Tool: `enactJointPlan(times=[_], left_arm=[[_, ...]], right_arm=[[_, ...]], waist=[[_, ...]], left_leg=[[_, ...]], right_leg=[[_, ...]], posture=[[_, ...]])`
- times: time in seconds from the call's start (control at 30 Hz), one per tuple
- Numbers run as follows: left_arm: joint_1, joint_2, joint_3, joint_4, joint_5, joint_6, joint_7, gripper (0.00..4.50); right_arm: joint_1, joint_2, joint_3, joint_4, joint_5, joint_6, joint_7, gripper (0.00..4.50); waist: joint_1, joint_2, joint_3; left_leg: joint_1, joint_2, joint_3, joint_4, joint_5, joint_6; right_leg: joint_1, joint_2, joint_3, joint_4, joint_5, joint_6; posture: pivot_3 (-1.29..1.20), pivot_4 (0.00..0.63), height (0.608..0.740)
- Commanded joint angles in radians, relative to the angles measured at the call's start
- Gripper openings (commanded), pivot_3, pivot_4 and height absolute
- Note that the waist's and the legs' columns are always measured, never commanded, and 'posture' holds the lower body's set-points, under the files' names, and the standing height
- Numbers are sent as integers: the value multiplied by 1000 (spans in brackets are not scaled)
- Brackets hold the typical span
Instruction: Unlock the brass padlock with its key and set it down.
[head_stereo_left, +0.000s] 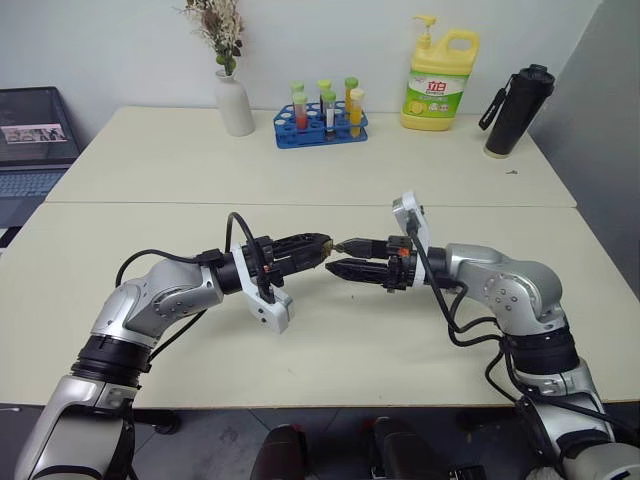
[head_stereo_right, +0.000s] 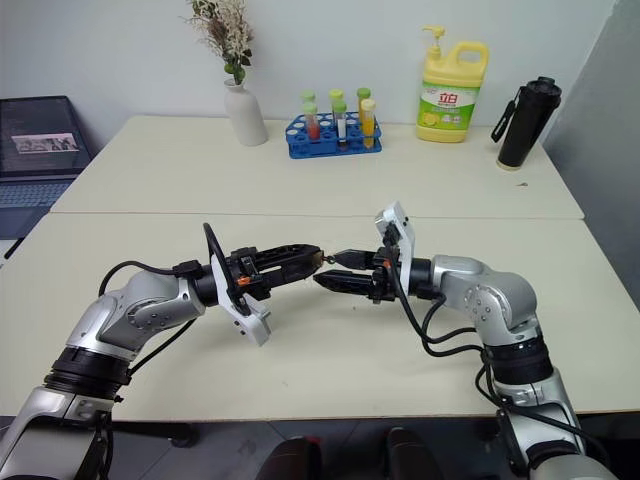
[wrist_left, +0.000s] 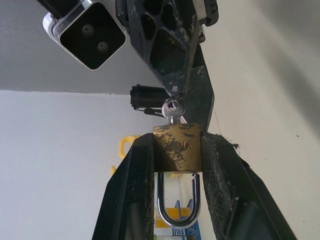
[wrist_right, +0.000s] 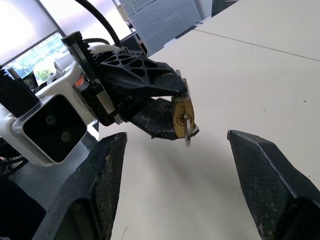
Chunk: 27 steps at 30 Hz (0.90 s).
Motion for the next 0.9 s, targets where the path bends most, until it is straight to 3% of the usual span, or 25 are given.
enactJointPlan(times=[0.03,0.5,0.8,0.9], left_arm=[[-16,2,-1,-27,-20,-4,3,942],[-14,1,-2,-29,-18,-5,4,942],[-7,-1,-6,-37,-14,-6,5,942],[-5,-2,-5,-37,-15,-4,5,942]], right_arm=[[-32,25,-12,5,1,-28,0,3359],[-45,62,-3,37,-24,-43,8,3359],[-54,76,-3,46,-30,-34,10,162],[-55,76,-1,46,-31,-33,14,139]], waist=[[0,0,0],[0,0,0],[0,0,0],[0,0,0]], left_leg=[[0,0,0,0,0,0],[0,0,0,0,0,0],[0,0,0,0,0,0],[0,0,0,0,0,0]], right_leg=[[0,0,0,0,0,0],[0,0,0,0,0,0],[0,0,0,0,0,0],[0,0,0,0,0,0]], posture=[[0,150,740],[0,150,740],[0,150,740],[0,150,740]])
